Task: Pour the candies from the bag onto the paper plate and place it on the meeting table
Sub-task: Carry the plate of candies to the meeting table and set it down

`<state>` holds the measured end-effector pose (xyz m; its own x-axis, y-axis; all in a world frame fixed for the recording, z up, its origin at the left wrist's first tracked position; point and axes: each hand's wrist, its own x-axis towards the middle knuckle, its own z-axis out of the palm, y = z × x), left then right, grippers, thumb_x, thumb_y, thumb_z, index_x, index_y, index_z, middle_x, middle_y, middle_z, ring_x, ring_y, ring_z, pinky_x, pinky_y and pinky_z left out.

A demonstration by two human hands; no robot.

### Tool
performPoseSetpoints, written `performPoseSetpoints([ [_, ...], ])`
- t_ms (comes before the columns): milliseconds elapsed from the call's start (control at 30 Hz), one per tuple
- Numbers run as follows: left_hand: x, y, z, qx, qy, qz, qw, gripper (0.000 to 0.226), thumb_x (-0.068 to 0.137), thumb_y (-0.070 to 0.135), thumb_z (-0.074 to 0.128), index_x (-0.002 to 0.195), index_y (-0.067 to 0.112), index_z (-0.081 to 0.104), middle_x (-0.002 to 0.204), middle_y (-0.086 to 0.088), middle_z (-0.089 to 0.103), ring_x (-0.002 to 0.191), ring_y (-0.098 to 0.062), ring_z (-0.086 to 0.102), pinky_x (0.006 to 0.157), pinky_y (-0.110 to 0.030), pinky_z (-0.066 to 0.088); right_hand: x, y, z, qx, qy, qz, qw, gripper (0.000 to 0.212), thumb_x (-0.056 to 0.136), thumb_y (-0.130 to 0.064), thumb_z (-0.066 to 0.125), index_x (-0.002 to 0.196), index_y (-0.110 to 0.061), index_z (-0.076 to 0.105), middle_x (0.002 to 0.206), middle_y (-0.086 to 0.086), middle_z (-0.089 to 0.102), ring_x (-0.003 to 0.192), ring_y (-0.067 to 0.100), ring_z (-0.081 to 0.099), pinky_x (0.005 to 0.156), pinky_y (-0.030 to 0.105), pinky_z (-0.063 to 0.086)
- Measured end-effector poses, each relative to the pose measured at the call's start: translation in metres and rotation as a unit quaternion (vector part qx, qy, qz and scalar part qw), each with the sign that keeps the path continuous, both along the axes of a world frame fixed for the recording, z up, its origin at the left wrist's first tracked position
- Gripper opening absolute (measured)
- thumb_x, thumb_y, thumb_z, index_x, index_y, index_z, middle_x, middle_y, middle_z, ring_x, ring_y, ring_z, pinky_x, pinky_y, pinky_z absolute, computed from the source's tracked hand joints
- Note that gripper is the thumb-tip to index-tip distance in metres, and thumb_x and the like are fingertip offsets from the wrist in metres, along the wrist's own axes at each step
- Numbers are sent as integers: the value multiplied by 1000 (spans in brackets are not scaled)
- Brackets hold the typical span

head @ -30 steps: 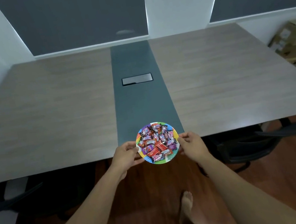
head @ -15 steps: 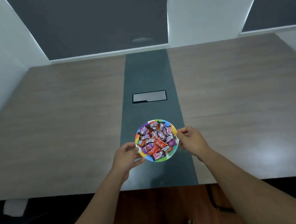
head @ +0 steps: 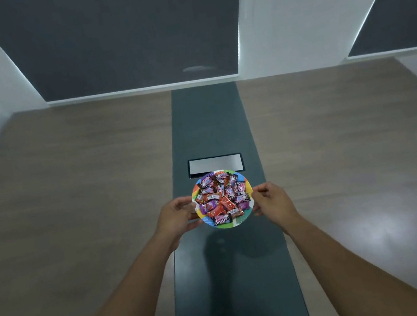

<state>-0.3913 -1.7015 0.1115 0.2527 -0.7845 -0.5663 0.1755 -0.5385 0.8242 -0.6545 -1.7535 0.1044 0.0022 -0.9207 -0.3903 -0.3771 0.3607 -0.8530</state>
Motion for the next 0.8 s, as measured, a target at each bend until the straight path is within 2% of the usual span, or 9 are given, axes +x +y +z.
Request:
performPoseSetpoints([
  [100, 21, -39, -10, 6, -10, -24, 1000, 7, 101, 6, 70, 108, 9, 71, 115, -22, 79, 89, -33, 78, 85, -48, 67, 18, -28, -5, 2, 3, -17, 1000, 7, 103, -15, 63, 97, -17, 64, 101, 16, 76, 77, 35, 78, 76, 49, 68],
  [233, 40, -83, -24, 22, -21, -42, 999, 8, 100, 6, 70, 108, 9, 71, 112, -19, 80, 90, -33, 80, 83, -47, 68, 38, -63, -17, 13, 15, -41, 999, 2, 103, -13, 62, 102, -13, 64, 103, 15, 76, 71, 22, 74, 59, 29, 62],
  [300, 47, -104, -33, 35, -23, -48, 998, 9, 101, 7, 70, 110, 8, 71, 112, -18, 82, 91, -33, 81, 82, -46, 69, 45, -82, -24, 19, 21, -48, 998, 5, 103, -13, 62, 99, -14, 64, 101, 14, 77, 72, 22, 75, 55, 26, 60],
  [333, 49, -115, -39, 41, -24, -49, 998, 10, 101, 8, 70, 111, 8, 71, 112, -18, 82, 91, -32, 81, 79, -44, 69, 48, -91, -29, 24, 26, -49, 998, 7, 103, -14, 63, 96, -16, 63, 99, 13, 78, 75, 24, 77, 57, 30, 63],
  [400, 50, -135, -50, 48, -26, -48, 997, 11, 102, 8, 69, 113, 7, 71, 111, -18, 82, 87, -29, 81, 71, -38, 67, 50, -111, -42, 32, 40, -47, 998, 10, 100, -19, 65, 90, -22, 64, 93, 8, 79, 83, 30, 80, 72, 47, 68],
  [467, 48, -154, -61, 56, -29, -44, 997, 14, 102, 7, 68, 115, 5, 70, 110, -17, 80, 83, -27, 80, 63, -31, 65, 48, -132, -64, 34, 51, -39, 997, 7, 94, -27, 66, 87, -27, 64, 88, 2, 79, 84, 31, 80, 79, 58, 66],
  [533, 46, -172, -74, 65, -26, -37, 997, 15, 102, 6, 67, 117, 4, 69, 112, -18, 79, 83, -26, 79, 62, -30, 65, 45, -155, -90, 37, 65, -27, 997, 6, 91, -32, 65, 85, -30, 64, 87, -1, 79, 84, 28, 80, 80, 58, 66],
  [700, 42, -212, -112, 92, -30, -15, 995, 7, 104, 6, 65, 108, 10, 68, 114, -19, 79, 87, -28, 80, 77, -41, 69, 50, -198, -110, 59, 107, -17, 992, 14, 95, -30, 65, 83, -35, 62, 93, -1, 79, 85, 25, 79, 81, 52, 67],
  [800, 41, -236, -135, 107, -50, -18, 993, 6, 104, 9, 65, 107, 14, 67, 114, -18, 79, 90, -30, 80, 81, -44, 68, 54, -222, -128, 69, 122, -10, 990, 7, 98, -26, 65, 92, -30, 68, 97, 4, 81, 87, 27, 78, 81, 47, 67],
])
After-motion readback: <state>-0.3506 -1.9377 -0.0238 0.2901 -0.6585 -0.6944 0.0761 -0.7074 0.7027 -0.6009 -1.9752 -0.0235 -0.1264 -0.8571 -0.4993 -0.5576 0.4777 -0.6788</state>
